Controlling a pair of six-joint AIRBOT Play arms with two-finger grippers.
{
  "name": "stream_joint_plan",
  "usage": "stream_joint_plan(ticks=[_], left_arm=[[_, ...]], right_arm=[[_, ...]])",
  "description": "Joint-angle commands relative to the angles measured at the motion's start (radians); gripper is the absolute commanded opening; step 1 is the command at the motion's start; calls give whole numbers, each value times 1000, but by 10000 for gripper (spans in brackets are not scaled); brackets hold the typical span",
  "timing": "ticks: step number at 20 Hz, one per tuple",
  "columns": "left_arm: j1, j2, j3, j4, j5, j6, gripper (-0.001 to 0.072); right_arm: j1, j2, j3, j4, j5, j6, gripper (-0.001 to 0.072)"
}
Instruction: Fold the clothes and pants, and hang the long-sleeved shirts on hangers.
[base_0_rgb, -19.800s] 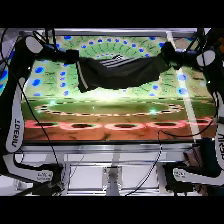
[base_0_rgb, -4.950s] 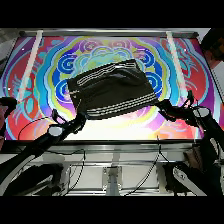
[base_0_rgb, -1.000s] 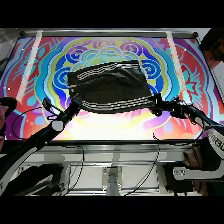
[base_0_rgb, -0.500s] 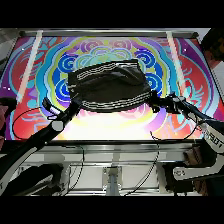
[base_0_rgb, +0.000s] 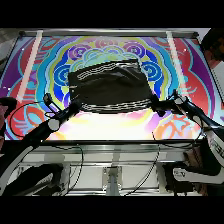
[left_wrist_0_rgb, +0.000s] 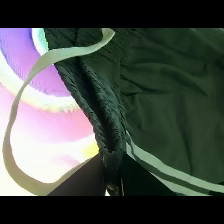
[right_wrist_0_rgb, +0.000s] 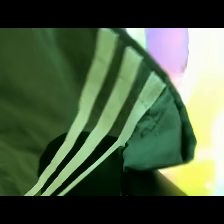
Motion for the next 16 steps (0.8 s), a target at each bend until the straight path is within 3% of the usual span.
stream_joint_plan(ticks=[1,6,10,16], left_arm=[[48,82,7,147,-117,3,19],[66,270,8,264,-366,7,19],[66,402,8,276,-477,8,19],[66,566,9,275,-645,7,19]], right_arm=[[-5,171,-44,-233,88,108,7],[-4,436,-44,-275,185,129,6],[-4,603,-44,-310,358,171,6],[-4,854,-41,-427,619,331,5]])
